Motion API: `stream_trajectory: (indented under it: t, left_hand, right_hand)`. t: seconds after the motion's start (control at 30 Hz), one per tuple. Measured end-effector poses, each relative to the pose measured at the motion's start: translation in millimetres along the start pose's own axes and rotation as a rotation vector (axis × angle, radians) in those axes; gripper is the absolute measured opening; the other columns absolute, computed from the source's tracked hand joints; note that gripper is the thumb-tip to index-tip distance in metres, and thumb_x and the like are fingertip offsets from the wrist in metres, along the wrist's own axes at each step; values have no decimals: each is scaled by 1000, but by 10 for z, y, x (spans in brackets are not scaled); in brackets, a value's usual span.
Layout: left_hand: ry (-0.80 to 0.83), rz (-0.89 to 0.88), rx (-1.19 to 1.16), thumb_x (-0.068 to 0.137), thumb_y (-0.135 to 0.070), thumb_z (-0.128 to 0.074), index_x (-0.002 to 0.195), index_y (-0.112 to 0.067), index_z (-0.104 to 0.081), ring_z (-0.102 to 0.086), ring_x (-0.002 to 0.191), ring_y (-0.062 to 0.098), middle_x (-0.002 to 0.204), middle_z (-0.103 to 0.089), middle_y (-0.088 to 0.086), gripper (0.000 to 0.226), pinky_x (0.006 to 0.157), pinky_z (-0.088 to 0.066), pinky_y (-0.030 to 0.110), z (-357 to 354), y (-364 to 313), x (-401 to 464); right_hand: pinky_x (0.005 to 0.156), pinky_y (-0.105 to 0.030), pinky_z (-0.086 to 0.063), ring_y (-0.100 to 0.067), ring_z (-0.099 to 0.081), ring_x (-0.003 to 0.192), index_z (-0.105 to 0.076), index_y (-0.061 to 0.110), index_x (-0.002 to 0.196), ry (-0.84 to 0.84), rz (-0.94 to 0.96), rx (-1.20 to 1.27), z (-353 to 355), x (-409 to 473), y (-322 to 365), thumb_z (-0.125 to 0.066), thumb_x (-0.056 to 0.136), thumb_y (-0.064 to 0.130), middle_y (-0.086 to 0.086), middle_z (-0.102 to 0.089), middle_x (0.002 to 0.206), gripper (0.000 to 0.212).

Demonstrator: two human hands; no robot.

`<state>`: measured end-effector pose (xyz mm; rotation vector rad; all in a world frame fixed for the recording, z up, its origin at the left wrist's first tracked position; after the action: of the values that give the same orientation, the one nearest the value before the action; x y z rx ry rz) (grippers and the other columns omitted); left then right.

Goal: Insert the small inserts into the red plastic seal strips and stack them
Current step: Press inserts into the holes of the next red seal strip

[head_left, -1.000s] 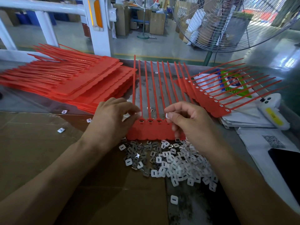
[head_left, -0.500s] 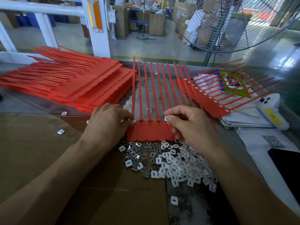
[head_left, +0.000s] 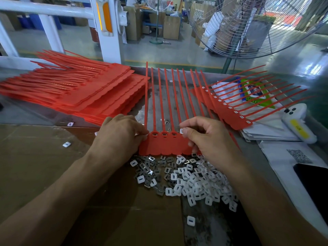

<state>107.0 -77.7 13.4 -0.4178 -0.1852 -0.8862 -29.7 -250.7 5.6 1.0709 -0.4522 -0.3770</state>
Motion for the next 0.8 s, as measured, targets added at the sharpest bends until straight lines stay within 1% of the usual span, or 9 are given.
stream_trajectory:
  t: [0.17, 0.33, 0.43, 0.5, 0.6, 0.67, 0.8]
  left_hand:
    - [29, -22, 19, 95, -35, -67, 115, -41, -74, -53, 117, 13, 116, -65, -14, 22, 100, -36, 34, -2, -47, -4]
    - [47, -50, 49, 97, -36, -63, 117, -40, -73, -52, 118, 14, 117, -64, -12, 23, 99, -38, 35, 19, -117, -20]
    - [55, -69, 79, 97, -37, -61, 117, -39, -73, -51, 116, 15, 117, -63, -11, 23, 99, -40, 35, 19, -160, -24]
    - [44, -60, 55, 97, -36, -62, 114, -37, -74, -52, 113, 14, 114, -63, -11, 21, 98, -42, 35, 13, -146, -15]
    - [-13, -28, -26, 95, -35, -65, 103, -32, -76, -54, 105, 13, 102, -62, -11, 14, 89, -44, 31, 5, -98, 12]
    - [-48, 6, -77, 93, -32, -68, 96, -29, -74, -53, 98, 11, 94, -59, -12, 8, 81, -40, 27, -8, -55, 31]
    - [-52, 41, -163, 90, -29, -73, 88, -27, -71, -52, 86, 7, 87, -56, -14, 3, 73, -36, 25, -46, 1, 48]
  right_hand:
    - [60, -15, -52, -2, -68, 68, -76, 37, 97, 14, -11, -19, -16, 15, -37, -68, 99, 22, 12, -73, 86, 17]
    - [61, -15, -52, 0, -68, 68, -76, 34, 98, 15, -44, -29, -30, 20, -78, -67, 99, 21, 11, -73, 84, 16]
    - [61, -12, -51, 1, -67, 67, -76, 34, 97, 22, -58, -38, -29, 17, -88, -67, 99, 22, 15, -73, 81, 15]
    - [61, -11, -50, 2, -67, 68, -76, 34, 97, 30, -65, -46, -34, 17, -100, -67, 99, 23, 17, -73, 80, 14]
    - [61, -11, -50, 2, -67, 68, -76, 35, 96, 38, -75, -66, -39, 25, -116, -68, 99, 24, 19, -72, 79, 13]
    - [61, -11, -50, 2, -68, 68, -76, 35, 95, 40, -81, -78, -38, 34, -127, -68, 99, 25, 21, -72, 80, 13]
    - [61, -12, -50, 2, -68, 70, -76, 36, 96, 50, -88, -105, -44, 39, -127, -68, 99, 27, 21, -72, 81, 12]
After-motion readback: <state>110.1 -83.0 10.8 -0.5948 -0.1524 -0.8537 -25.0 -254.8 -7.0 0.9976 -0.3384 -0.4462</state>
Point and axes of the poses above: each hand's wrist, its own x-axis towards the middle knuckle, its own z-axis out of the back of the hand, y = z × x, the point moved 8 cm from there along x, towards the middle knuckle
